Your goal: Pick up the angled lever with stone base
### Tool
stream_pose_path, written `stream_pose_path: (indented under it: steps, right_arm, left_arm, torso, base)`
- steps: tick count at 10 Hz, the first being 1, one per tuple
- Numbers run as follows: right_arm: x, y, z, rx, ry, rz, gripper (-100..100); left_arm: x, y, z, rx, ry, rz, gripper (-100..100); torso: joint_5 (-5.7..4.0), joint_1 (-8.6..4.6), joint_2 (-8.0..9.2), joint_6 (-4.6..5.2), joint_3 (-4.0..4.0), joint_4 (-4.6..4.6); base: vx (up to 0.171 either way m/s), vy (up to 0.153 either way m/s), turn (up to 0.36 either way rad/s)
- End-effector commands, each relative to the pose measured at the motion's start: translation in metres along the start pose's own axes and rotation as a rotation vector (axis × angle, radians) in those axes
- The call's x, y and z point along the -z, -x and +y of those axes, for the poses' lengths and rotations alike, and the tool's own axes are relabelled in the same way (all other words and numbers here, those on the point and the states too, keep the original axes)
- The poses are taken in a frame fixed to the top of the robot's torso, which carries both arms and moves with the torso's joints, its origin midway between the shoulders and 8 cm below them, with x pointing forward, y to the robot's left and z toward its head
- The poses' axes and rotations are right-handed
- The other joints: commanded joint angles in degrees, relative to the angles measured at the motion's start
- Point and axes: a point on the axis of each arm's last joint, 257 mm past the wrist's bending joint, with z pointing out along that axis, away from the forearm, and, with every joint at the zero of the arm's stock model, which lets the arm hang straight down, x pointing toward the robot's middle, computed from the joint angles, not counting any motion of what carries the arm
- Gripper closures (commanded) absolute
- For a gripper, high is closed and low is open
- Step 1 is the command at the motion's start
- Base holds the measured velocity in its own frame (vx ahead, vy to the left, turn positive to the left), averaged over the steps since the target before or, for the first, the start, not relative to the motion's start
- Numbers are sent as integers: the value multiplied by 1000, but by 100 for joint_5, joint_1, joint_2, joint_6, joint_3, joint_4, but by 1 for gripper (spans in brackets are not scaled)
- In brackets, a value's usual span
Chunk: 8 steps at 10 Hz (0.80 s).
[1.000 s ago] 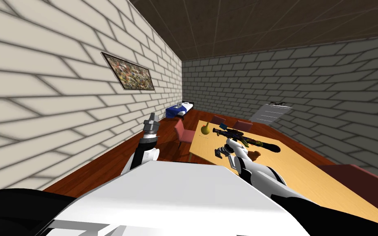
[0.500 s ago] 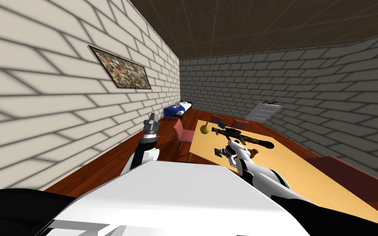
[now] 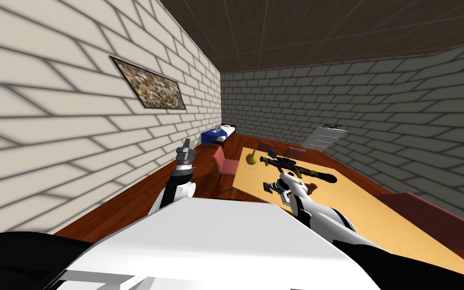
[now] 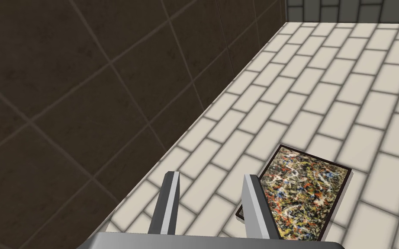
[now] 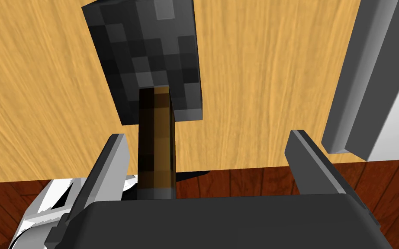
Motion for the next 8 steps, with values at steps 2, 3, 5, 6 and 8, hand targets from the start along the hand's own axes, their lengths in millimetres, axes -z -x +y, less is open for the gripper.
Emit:
stream_pose_path:
  steps: [2, 3, 5, 6, 8]
  right_arm:
    - [-10, 6, -1, 6, 0, 0, -100]
    - [-15, 10, -1, 9, 1, 0, -100]
    - [-19, 13, -3, 10, 0, -3, -100]
    - [-20, 13, -2, 11, 1, 0, 100]
    - [-20, 12, -5, 13, -3, 1, 100]
  left_arm:
    - [0, 0, 0, 0, 0, 0, 0]
    - [0, 0, 0, 0, 0, 0, 0]
    - [0, 0, 0, 0, 0, 0, 0]
    - [0, 0, 0, 0, 0, 0, 0]
    - [0, 0, 0, 0, 0, 0, 0]
  torso:
    - [0, 1, 0, 1, 0, 0]
    - [0, 7, -1, 3, -1, -1]
    - [1, 9, -2, 2, -1, -1]
    - [2, 6, -1, 1, -1, 0]
    - [0, -13, -1, 15, -4, -7]
  base:
    - [0, 0, -1]
    - [6, 19, -54]
    - [2, 5, -15]
    - [0, 0, 0]
    - [-1, -1, -6]
